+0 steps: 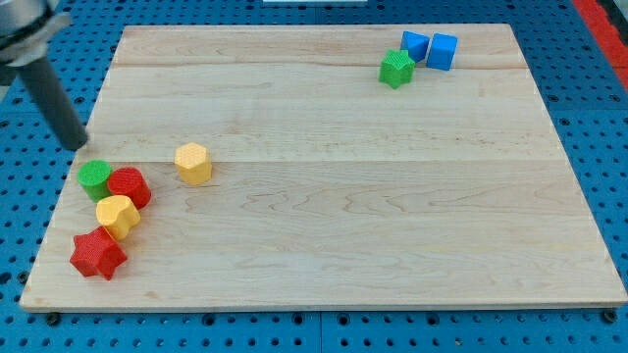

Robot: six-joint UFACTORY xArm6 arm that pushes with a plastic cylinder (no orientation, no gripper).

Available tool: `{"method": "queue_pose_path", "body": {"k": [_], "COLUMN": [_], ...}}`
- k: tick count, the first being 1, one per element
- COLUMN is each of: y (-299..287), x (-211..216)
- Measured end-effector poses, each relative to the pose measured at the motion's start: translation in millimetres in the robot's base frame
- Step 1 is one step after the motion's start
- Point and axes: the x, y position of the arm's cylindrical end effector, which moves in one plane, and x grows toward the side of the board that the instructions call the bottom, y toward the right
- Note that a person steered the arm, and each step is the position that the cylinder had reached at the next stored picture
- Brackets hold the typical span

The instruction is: Push the yellow hexagon into the red circle

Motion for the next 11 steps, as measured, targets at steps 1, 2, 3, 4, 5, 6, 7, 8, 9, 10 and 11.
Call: {"method": "queue_pose_path", "body": {"k": [1, 2, 3, 4, 5, 6, 7, 8, 9, 10, 11], "y": [8, 40, 70, 28, 88, 168, 180, 172, 158, 131, 109], "x": [35, 37, 48, 24, -20, -32, -23, -5, 20, 32, 31]}}
